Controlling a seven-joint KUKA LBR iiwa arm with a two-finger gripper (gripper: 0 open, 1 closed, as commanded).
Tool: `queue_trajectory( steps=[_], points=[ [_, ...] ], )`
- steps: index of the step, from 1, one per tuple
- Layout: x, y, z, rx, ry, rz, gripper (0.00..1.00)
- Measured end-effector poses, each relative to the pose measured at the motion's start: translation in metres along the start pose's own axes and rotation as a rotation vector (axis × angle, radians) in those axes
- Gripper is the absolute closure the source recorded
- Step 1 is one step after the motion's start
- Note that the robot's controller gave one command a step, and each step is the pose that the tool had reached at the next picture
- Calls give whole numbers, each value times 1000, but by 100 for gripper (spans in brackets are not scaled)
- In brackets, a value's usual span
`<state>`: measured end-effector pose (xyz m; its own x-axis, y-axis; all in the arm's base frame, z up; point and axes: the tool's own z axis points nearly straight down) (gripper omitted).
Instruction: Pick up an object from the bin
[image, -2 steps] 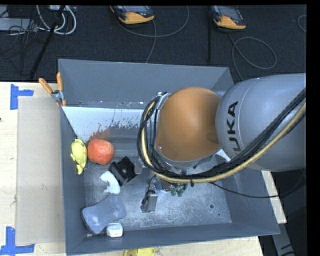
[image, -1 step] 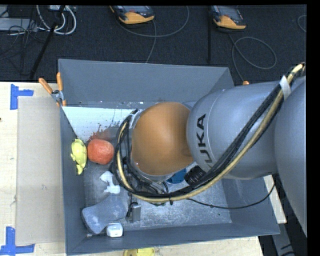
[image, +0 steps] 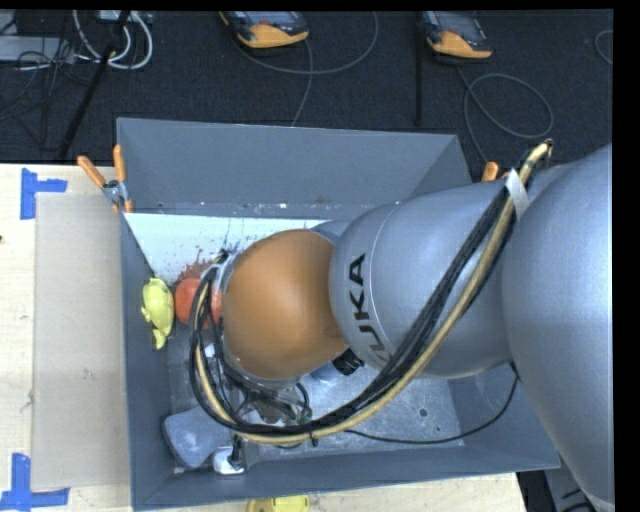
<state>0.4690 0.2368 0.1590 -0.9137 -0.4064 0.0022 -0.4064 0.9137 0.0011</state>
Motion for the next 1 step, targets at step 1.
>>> queue_trajectory(
  steps=[1],
  points=[
    [-7,-17,18,1,-1,-283,0]
  ],
)
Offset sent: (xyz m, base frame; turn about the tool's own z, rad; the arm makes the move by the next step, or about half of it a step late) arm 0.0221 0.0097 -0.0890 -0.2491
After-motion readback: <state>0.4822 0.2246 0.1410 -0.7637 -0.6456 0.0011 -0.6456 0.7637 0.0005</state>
